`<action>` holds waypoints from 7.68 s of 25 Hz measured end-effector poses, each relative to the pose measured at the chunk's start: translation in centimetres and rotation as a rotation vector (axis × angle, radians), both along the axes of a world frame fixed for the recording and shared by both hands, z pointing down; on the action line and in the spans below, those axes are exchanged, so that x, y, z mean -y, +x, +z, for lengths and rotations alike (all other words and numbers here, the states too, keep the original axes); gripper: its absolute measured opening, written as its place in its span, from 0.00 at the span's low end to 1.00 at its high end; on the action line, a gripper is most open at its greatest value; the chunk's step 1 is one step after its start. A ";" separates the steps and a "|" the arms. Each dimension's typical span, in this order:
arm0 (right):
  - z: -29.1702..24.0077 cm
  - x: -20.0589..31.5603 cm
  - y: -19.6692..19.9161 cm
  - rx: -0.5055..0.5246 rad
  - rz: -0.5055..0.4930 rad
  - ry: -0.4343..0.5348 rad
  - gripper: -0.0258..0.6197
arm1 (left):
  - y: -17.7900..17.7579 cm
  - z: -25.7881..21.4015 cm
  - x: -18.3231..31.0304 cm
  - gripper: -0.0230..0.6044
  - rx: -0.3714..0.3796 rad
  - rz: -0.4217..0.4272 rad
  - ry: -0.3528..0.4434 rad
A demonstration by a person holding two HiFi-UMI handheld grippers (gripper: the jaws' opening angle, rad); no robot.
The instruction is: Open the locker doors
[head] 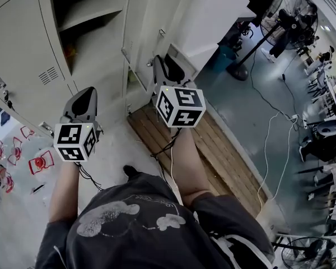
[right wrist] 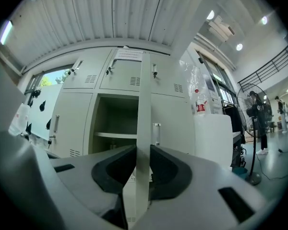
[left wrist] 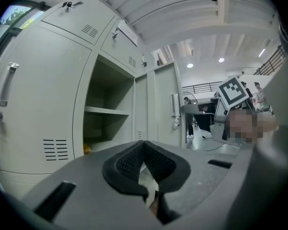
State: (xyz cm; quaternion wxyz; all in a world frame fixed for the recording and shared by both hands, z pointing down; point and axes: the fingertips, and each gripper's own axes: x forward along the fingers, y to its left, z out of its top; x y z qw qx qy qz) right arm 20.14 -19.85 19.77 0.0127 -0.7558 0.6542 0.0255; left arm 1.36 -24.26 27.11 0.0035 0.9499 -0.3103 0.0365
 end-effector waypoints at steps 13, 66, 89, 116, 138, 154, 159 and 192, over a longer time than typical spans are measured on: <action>0.0 -0.4 5.7 0.025 -0.003 0.045 0.20 | 5.3 0.4 0.8 0.05 0.027 0.036 0.000; 0.5 -0.4 -22.8 -0.087 -0.243 0.107 0.49 | -26.7 2.5 -4.9 0.05 -0.054 -0.385 -0.041; -0.8 13.4 -47.0 -0.106 -0.662 0.132 0.49 | -42.3 -0.3 4.0 0.05 -0.049 -0.612 0.015; -1.2 22.7 -53.7 -0.052 -0.680 0.108 0.49 | -46.8 0.6 11.8 0.05 -0.038 -0.644 -0.017; -1.1 17.0 -51.7 -0.029 -0.512 0.056 0.42 | -47.7 1.7 7.3 0.05 -0.064 -0.578 -0.049; -0.7 11.5 -47.3 0.019 -0.467 0.001 0.26 | -43.6 0.0 1.4 0.05 -0.054 -0.476 0.003; -0.8 10.6 -46.4 0.029 -0.489 -0.007 0.26 | -42.7 -0.3 0.4 0.05 -0.048 -0.459 0.010; -0.8 1.3 -35.0 -0.093 -0.242 -0.001 0.21 | -35.2 0.8 -7.5 0.05 -0.050 -0.319 -0.023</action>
